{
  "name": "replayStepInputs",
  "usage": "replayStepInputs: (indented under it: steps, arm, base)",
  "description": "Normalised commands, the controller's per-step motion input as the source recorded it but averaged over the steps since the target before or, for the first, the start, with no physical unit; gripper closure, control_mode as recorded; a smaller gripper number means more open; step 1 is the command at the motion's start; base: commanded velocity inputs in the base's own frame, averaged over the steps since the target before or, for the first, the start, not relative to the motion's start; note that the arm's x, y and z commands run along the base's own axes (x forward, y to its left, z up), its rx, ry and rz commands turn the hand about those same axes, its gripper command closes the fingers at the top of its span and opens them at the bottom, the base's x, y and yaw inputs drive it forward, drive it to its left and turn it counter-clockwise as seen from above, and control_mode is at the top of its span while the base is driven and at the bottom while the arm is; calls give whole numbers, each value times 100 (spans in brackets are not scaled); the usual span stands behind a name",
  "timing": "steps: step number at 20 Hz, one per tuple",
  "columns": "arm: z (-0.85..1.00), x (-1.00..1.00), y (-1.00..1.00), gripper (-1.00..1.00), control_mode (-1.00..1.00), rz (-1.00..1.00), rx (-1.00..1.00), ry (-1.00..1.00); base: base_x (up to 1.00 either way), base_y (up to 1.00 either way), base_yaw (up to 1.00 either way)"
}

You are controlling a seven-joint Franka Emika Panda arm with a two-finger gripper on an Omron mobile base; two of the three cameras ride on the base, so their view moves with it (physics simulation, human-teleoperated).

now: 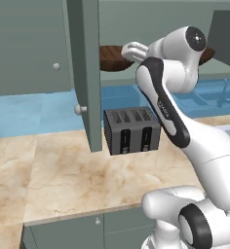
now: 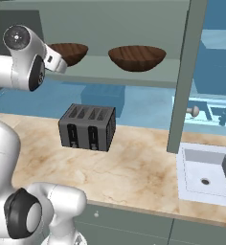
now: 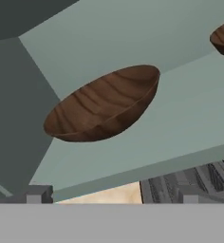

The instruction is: Pick up the bowls from the cabinet and place each bowl in front of a stool on the dining counter.

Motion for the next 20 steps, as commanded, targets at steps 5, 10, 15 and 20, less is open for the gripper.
replayStepInputs:
  steps: [5,10,15,20]
  arm:
    - [0,27,0,-100,-100,-1,0,0]
    - [0,30,6,-100,-100,-3,0,1]
    - [0,28,15,-100,-100,-3,0,1]
    - [0,34,14,-100,-100,-1,0,0]
  base:
    - [0,0,0]
    - [0,0,0]
    - [0,0,0]
    - [0,0,0]
